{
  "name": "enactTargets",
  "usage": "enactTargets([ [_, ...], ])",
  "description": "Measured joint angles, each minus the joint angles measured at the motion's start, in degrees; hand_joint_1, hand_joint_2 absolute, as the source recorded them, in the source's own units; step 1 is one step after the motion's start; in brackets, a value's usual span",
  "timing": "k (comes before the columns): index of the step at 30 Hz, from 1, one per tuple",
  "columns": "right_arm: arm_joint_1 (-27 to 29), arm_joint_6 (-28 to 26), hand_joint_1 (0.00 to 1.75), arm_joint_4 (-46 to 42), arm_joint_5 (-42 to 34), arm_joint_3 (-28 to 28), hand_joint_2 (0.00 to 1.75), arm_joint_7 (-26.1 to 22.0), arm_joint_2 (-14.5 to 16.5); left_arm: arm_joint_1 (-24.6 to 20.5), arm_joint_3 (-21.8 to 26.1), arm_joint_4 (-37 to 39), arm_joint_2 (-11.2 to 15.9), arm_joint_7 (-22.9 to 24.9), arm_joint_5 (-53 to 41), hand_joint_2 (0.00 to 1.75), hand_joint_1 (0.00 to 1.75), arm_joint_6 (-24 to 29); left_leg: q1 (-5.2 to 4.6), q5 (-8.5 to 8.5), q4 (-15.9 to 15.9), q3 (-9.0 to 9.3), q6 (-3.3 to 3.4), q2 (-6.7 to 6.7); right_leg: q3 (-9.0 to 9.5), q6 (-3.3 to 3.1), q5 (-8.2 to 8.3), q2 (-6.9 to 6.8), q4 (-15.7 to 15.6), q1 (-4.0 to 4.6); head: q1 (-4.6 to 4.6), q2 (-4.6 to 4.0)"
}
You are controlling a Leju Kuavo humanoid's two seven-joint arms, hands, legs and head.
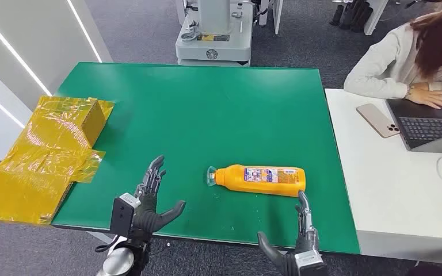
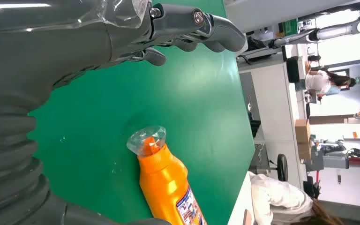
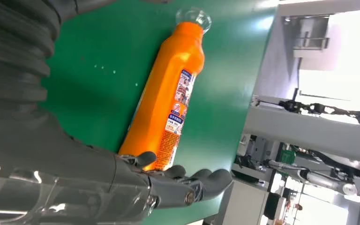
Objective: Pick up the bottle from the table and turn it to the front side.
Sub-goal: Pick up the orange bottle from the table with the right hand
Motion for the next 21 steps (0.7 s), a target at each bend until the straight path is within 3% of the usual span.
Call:
enactTargets([
  [6,-2.87,6.43,0.00,1.52,11.72,-3.21,1.75,6.81,-0.20,-0.91,-0.99,0.00,-0.19,0.54,-0.03,1.75,0.00,-0.60,0.00,0.02,0.01,-0.01,0.02,0.01,0.01,0.00,0.02,0.01,0.00,0.00,-0.01,0.00],
  [10,-8.73,11.11,0.00,5.00,19.95,-6.39,1.75,11.09,-0.61,-2.07,-2.23,0.00,-0.37,1.62,-0.30,1.75,0.00,-1.59,0.00,0.10,0.03,0.00,0.07,0.03,-0.01,0.03,0.11,0.06,0.00,0.00,-0.01,0.00],
  [21,-24.11,28.05,0.00,18.50,26.65,-6.52,1.75,22.33,-3.43,-5.18,-3.28,1.67,-0.97,3.01,-0.43,1.75,0.00,-4.78,-0.01,0.25,0.06,-0.04,0.11,0.02,-0.01,0.03,0.28,0.03,0.00,-0.01,-0.01,0.01],
])
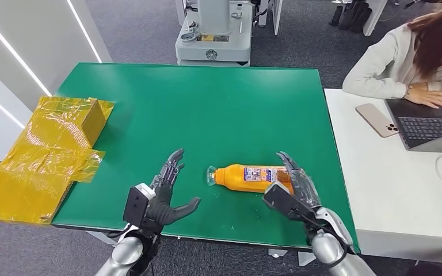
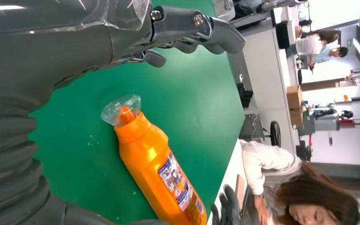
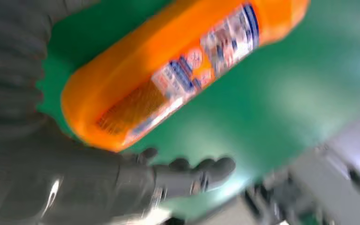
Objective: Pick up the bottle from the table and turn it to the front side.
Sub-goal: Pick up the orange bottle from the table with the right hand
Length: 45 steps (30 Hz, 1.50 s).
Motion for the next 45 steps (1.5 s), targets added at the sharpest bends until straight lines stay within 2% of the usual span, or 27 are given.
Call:
enactTargets([
  [9,-10.72,12.43,0.00,10.86,1.94,5.82,1.75,3.85,-0.81,-3.36,-0.49,3.65,-0.69,1.21,1.26,1.75,0.00,-3.37,0.00,0.12,0.01,0.01,-0.01,0.00,0.00,0.00,0.04,0.00,0.00,0.00,0.00,-0.01],
  [15,-15.95,16.63,0.00,15.73,4.02,9.77,1.75,4.33,-1.16,-4.64,-0.60,5.57,-1.04,1.69,2.27,1.75,0.00,-3.55,0.00,0.16,0.01,0.00,0.02,-0.01,0.01,0.02,0.07,-0.01,0.01,0.00,0.01,-0.01],
  [23,-22.16,25.79,0.01,19.09,8.30,16.55,1.75,4.89,-3.41,-4.50,-0.60,6.03,-0.91,2.19,2.97,1.75,0.00,-3.48,-0.01,0.17,0.03,-0.01,0.04,-0.04,0.01,0.06,0.10,-0.04,0.01,0.00,0.01,-0.01],
  [24,-22.95,27.02,0.11,19.32,8.69,17.42,1.75,4.97,-3.71,-4.46,-0.60,6.03,-0.90,2.19,3.00,1.75,0.00,-3.48,-0.01,0.17,0.03,-0.02,0.05,-0.04,0.01,0.07,0.11,-0.04,0.01,0.00,0.01,-0.01],
  [27,-25.36,30.35,1.39,20.25,9.56,19.96,1.75,5.16,-4.31,-4.42,-0.59,6.03,-0.90,2.22,3.13,1.75,0.00,-3.48,-0.01,0.18,0.05,-0.05,0.06,-0.04,0.01,0.10,0.13,-0.04,0.01,0.00,0.00,-0.01],
  [28,-26.15,31.34,1.72,20.61,9.78,20.82,1.75,5.20,-4.39,-4.41,-0.59,6.03,-0.91,2.26,3.17,1.75,0.00,-3.48,-0.01,0.18,0.06,-0.06,0.06,-0.03,0.00,0.11,0.14,-0.03,0.01,-0.01,0.00,-0.01],
  [36,-31.37,35.91,1.75,22.44,8.38,27.22,1.75,5.29,-5.96,-4.12,-0.55,6.03,-0.90,2.69,3.21,1.75,0.00,-3.65,-0.01,0.18,0.08,-0.06,0.06,-0.05,0.00,0.11,0.16,-0.04,0.01,-0.01,0.00,-0.01],
  [41,-32.62,35.81,1.75,22.81,7.81,28.85,1.75,5.27,-6.78,-3.80,-0.51,6.03,-0.87,2.69,3.21,1.75,0.00,-3.72,-0.01,0.18,0.08,-0.07,0.06,-0.05,-0.01,0.12,0.15,-0.04,0.01,-0.01,0.00,-0.01],
  [45,-32.37,32.94,1.75,23.05,4.41,29.40,1.75,4.97,-7.57,-3.13,-0.28,6.03,-0.75,2.44,3.19,1.75,0.00,-4.45,-0.01,0.18,0.09,-0.07,0.06,-0.07,-0.01,0.12,0.15,-0.05,0.00,-0.01,0.00,-0.01],
])
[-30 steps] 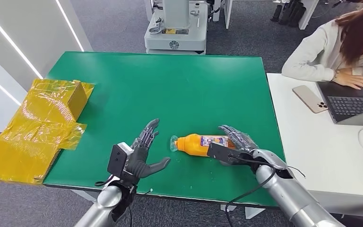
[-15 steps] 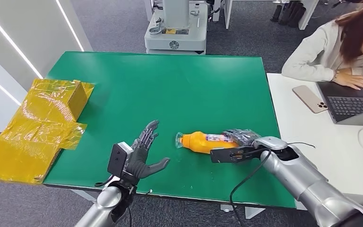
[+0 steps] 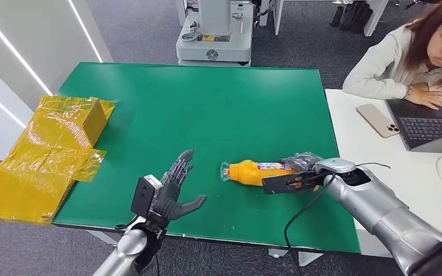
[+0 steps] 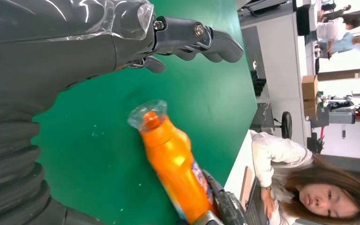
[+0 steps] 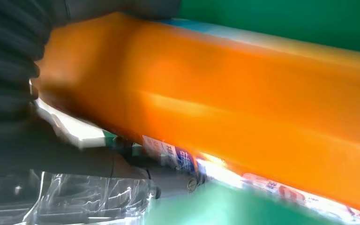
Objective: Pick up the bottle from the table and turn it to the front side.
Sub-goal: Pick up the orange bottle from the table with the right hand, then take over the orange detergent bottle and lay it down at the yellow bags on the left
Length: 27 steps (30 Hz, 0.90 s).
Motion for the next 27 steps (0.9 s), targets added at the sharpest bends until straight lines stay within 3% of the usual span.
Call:
enactTargets([
  [3,2.21,-4.35,1.75,0.14,-8.05,-1.36,1.75,-3.19,-0.80,0.99,0.12,0.00,0.17,-0.64,-0.25,1.75,0.00,-0.54,0.00,0.00,0.00,-0.01,0.00,-0.05,0.01,0.01,-0.01,-0.04,-0.01,0.00,0.00,0.01],
  [6,7.38,-7.87,1.75,-0.11,-21.23,-6.38,1.75,-9.82,-0.91,1.63,0.43,0.00,0.29,-1.56,-0.48,1.75,0.00,0.16,0.02,-0.02,0.00,-0.05,0.01,-0.07,0.01,0.01,-0.01,-0.07,-0.02,0.01,0.00,0.00],
  [11,18.31,-16.41,1.75,-2.91,-34.41,-16.15,1.75,-18.98,1.68,1.60,2.07,-0.04,0.42,-2.44,-1.00,1.75,0.00,3.89,0.05,-0.03,-0.04,-0.11,0.03,-0.11,-0.03,0.01,-0.04,-0.13,-0.02,0.03,-0.01,0.00],
  [18,28.45,-25.31,1.75,-11.42,-37.03,-24.14,1.75,-22.69,5.70,1.42,5.07,-0.86,0.88,-2.76,-1.71,1.75,0.00,5.88,0.05,-0.01,-0.07,-0.16,0.00,-0.11,-0.08,0.00,-0.04,-0.15,0.00,0.05,0.00,0.00],
  [27,30.83,-28.38,1.75,-17.80,-34.48,-26.30,1.75,-22.54,10.24,-0.58,5.97,-2.29,1.52,-1.30,-1.92,1.75,0.00,3.81,0.03,0.03,-0.05,-0.15,-0.04,-0.07,-0.10,0.01,-0.02,-0.11,0.00,0.03,0.00,0.00],
])
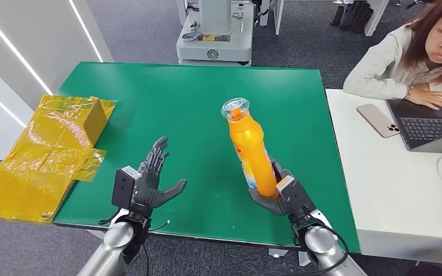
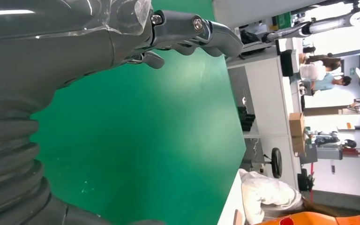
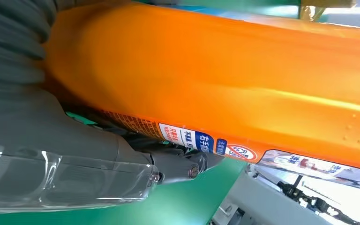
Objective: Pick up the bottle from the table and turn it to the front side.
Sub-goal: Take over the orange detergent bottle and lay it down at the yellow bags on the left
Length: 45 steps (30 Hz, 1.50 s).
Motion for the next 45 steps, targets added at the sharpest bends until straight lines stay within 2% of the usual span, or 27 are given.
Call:
enactTargets([
  [3,0.03,0.10,1.75,-0.34,0.31,-0.31,1.75,-0.01,0.45,-0.31,0.04,-0.16,0.10,0.37,0.74,1.75,0.00,-1.26,-0.01,0.00,0.01,-0.02,0.00,0.00,0.00,0.00,0.00,0.00,0.00,-0.01,0.00,0.00],
  [7,-1.46,0.92,1.75,0.85,2.28,0.03,1.75,0.00,2.17,-3.53,-0.01,-0.12,-0.08,3.99,5.60,1.75,0.00,-9.11,0.00,0.04,0.02,-0.05,0.02,0.00,-0.04,-0.01,0.03,0.00,0.00,-0.01,0.00,0.01],
  [14,-8.90,0.41,1.75,9.92,7.28,4.83,1.75,1.99,8.96,-13.50,-1.35,2.42,-2.99,12.22,15.24,1.75,0.00,-15.74,0.01,0.25,0.02,-0.07,-0.04,0.04,-0.12,-0.14,0.21,0.06,0.03,0.01,0.00,0.00],
  [18,-12.47,-0.52,1.75,15.32,9.75,7.66,1.75,3.03,11.91,-17.07,-2.00,3.82,-4.02,15.74,19.95,1.75,0.00,-18.25,0.00,0.28,0.02,-0.08,-0.03,0.00,-0.13,-0.15,0.21,0.02,0.03,0.01,0.00,0.01],
  [25,-15.57,-1.86,1.75,19.97,10.96,9.23,1.75,3.81,13.27,-20.29,-2.75,6.36,-4.50,17.84,22.05,1.75,0.00,-19.10,-0.02,0.28,0.03,-0.10,-0.02,0.02,-0.15,-0.12,0.23,0.07,0.00,-0.01,-0.01,0.01],
  [39,-15.75,-2.72,1.75,21.71,11.85,10.37,1.75,5.08,13.48,-22.22,-4.60,10.24,-4.74,17.28,20.40,1.75,0.01,-17.95,-0.01,0.27,0.03,-0.15,-0.02,0.03,-0.21,-0.12,0.23,0.08,0.00,-0.01,0.00,0.00],
  [40,-15.69,-2.90,1.75,21.80,12.09,10.41,1.75,5.31,13.48,-22.38,-4.84,10.62,-4.73,17.16,19.79,1.75,0.10,-17.67,-0.01,0.27,0.03,-0.15,-0.02,0.02,-0.21,-0.12,0.23,0.07,0.00,-0.01,0.00,0.00],
  [43,-15.31,-3.63,1.75,22.04,12.61,10.45,1.75,5.68,13.48,-22.81,-5.72,11.80,-4.70,16.36,17.13,1.75,1.39,-16.78,-0.01,0.27,0.03,-0.16,-0.02,0.03,-0.21,-0.12,0.23,0.08,0.00,-0.01,0.00,0.01],
  [44,-15.14,-3.80,1.75,22.08,12.78,10.45,1.75,5.79,13.48,-22.89,-6.03,12.13,-4.69,15.94,15.96,1.75,1.74,-16.28,-0.01,0.27,0.03,-0.16,-0.02,0.03,-0.21,-0.12,0.23,0.08,0.00,-0.01,0.00,0.01],
  [45,-14.97,-3.93,1.75,22.11,12.95,10.45,1.75,5.90,13.48,-22.95,-6.30,12.42,-4.69,15.46,14.63,1.75,1.75,-15.58,-0.01,0.27,0.03,-0.16,-0.02,0.03,-0.21,-0.12,0.23,0.08,0.00,-0.01,0.00,0.00],
])
